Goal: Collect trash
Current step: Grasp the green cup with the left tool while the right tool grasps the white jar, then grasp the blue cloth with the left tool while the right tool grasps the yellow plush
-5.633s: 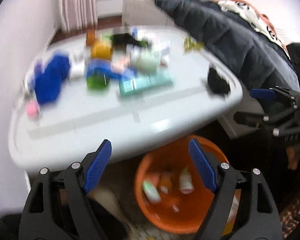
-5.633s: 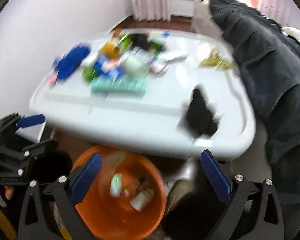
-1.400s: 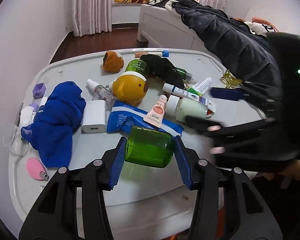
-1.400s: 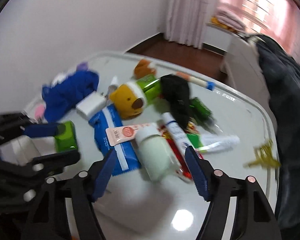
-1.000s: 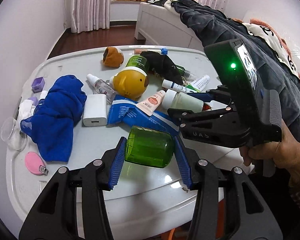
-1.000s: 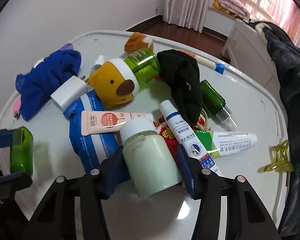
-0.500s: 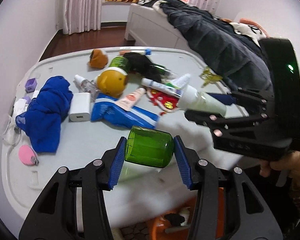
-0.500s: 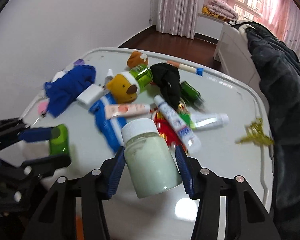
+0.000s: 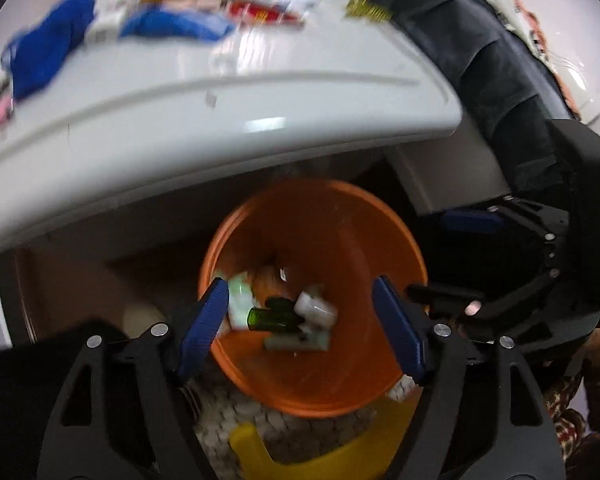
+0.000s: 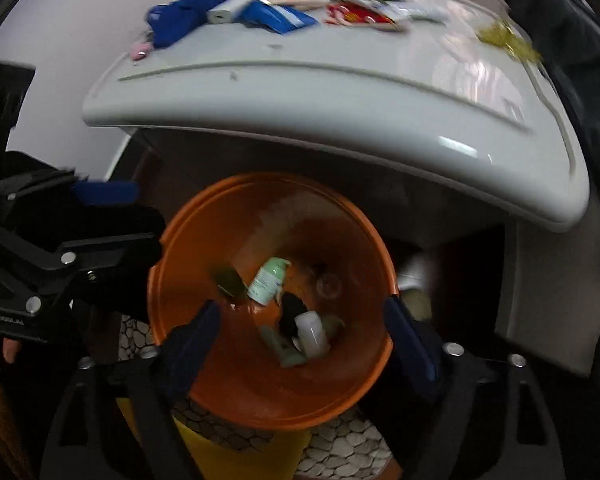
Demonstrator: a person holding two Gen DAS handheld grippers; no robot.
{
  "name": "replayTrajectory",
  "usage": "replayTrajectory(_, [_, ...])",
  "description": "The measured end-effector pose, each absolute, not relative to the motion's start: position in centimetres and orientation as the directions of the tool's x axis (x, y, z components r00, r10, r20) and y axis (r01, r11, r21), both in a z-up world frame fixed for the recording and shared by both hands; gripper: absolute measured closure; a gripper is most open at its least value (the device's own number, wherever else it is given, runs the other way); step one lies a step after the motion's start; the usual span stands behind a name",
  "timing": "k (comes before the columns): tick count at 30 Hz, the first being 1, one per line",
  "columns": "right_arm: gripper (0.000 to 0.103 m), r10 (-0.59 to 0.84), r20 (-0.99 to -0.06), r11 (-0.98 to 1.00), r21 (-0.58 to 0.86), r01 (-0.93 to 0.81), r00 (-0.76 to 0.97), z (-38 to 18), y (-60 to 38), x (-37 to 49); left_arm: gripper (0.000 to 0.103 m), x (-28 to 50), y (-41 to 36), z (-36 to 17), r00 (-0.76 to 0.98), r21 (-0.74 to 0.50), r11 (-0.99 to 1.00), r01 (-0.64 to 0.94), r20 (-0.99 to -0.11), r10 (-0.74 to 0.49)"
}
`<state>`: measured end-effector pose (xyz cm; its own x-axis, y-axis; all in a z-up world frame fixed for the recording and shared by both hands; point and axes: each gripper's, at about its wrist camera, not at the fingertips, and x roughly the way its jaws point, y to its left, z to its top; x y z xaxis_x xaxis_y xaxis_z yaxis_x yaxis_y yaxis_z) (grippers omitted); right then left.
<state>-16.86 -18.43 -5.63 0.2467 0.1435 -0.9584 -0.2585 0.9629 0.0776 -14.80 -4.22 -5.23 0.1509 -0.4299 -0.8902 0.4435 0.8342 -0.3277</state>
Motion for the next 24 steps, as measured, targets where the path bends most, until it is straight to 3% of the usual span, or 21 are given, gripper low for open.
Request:
replayTrajectory(4, [0.016, 0.158, -0.938, 0.974, 0.096, -0.207, 0.308, -3.6, -19.4, -15.7, 0.030, -13.9, -3.0, -5.0, 0.198, -0.298, 0.869, 0.394, -0.896, -0.397])
replayTrajectory(8, [0.009, 0.122, -0.885, 0.970, 0.011, -0.241, 0.449, 0.9, -18.4, -13.2, 0.029, -11.5, -1.3, -1.9, 0.343, -0.218, 0.903, 0.370, -0.872, -0.350])
replayTrajectory(13, [0.007, 0.190, -0.771, 0.961, 0.021, -0.275, 0.608, 7.0, -16.8, -7.5, 0.016, -4.9, 1.7, 3.6, 0.562, -0.095, 0.946, 0.311, -0.784, -0.264])
replayTrajectory(16, [0.006, 0.218, -0.708, 0.965, 0.051, -0.258, 0.672, 8.3, -16.6, -4.8, 0.012, 0.4, 2.8, 4.9, 0.624, 0.000, 0.967, 0.253, -0.764, -0.163])
replayTrajectory(19, [0.006, 0.216, -0.685, 0.971, 0.077, -0.226, 0.696, 7.5, -16.7, -3.9, 0.012, 5.3, 3.3, 3.8, 0.624, 0.101, 0.970, 0.223, -0.779, -0.062])
replayTrajectory(24, [0.006, 0.221, -0.739, 0.974, 0.135, -0.182, 0.637, 4.6, -18.4, -3.1, 0.012, 10.6, 3.8, 0.0, 0.606, 0.225, 0.949, 0.221, -0.794, 0.047])
